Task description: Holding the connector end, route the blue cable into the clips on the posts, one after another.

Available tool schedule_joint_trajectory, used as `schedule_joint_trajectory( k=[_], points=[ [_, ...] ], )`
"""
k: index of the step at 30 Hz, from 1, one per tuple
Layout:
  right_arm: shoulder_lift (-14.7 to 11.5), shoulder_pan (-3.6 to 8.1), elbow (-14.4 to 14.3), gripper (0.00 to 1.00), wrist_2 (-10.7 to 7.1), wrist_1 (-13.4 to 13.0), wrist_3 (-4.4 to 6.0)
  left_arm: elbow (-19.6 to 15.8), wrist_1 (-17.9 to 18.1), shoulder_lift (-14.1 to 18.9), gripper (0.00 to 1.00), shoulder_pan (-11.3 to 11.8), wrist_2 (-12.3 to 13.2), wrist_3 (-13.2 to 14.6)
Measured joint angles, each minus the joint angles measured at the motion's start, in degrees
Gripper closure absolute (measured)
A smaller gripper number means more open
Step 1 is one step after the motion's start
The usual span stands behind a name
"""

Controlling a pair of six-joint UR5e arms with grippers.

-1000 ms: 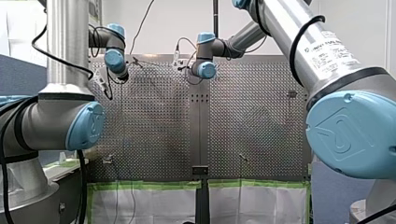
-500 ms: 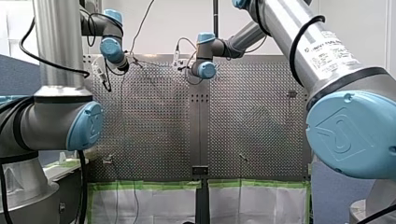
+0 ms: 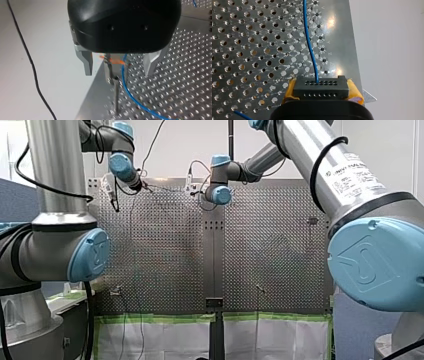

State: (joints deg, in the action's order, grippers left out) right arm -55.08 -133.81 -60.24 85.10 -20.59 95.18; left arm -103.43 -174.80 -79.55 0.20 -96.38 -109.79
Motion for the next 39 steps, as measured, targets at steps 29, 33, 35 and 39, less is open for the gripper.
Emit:
schedule_joint_trajectory(
  k=[29, 33, 35, 39],
  points=[
    [0.00, 0.21, 0.00, 1.00, -0.02, 0.34, 0.11, 0.00, 1.37, -0.20, 0.00, -2.58, -2.29, 5.38],
    [0.00, 0.24, 0.01, 1.00, -0.02, 0.36, 0.10, 0.00, 1.39, -0.40, 0.00, -2.68, -2.35, 5.38],
    [0.00, 0.25, 0.01, 1.00, -0.02, 0.37, 0.11, 0.00, 1.42, -0.43, 0.00, -2.75, -2.31, 5.40],
    [0.00, 0.25, 0.02, 1.00, -0.01, 0.37, 0.11, 0.00, 1.45, -0.43, 0.00, -3.10, -1.78, 6.31]
  ],
)
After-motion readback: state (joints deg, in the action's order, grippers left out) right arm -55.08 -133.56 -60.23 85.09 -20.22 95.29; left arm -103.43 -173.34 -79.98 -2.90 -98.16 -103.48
